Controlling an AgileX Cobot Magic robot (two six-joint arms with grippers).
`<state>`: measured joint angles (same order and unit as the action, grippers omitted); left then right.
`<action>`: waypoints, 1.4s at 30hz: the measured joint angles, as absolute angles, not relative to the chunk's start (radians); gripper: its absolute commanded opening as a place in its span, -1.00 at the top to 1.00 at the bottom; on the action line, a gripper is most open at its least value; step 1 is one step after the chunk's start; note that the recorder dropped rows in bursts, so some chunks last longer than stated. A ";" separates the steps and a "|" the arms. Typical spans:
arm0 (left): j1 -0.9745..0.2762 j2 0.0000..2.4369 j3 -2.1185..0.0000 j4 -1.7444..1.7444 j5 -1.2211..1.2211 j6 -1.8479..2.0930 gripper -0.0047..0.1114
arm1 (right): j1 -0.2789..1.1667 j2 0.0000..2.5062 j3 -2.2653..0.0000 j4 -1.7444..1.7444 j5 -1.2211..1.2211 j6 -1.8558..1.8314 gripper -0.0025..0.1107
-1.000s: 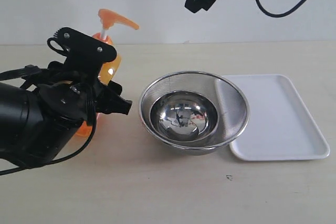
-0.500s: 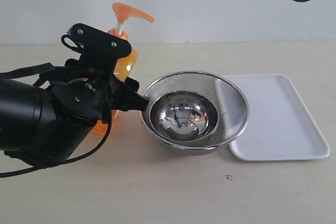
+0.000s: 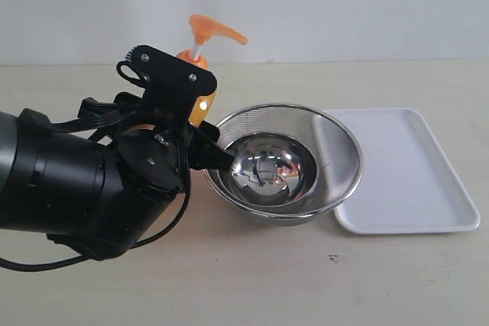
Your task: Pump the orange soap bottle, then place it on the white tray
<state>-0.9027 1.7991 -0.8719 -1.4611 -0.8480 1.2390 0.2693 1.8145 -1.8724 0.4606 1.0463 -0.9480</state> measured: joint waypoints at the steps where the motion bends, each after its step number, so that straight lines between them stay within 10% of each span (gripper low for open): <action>1: -0.903 1.799 -0.872 -1.461 -0.848 1.241 0.84 | 0.269 1.815 -1.872 0.462 1.046 -0.950 0.96; 42: -0.903 1.799 -0.872 -1.461 -0.848 1.241 0.84 | 0.396 1.796 -1.872 0.766 1.132 -1.098 0.96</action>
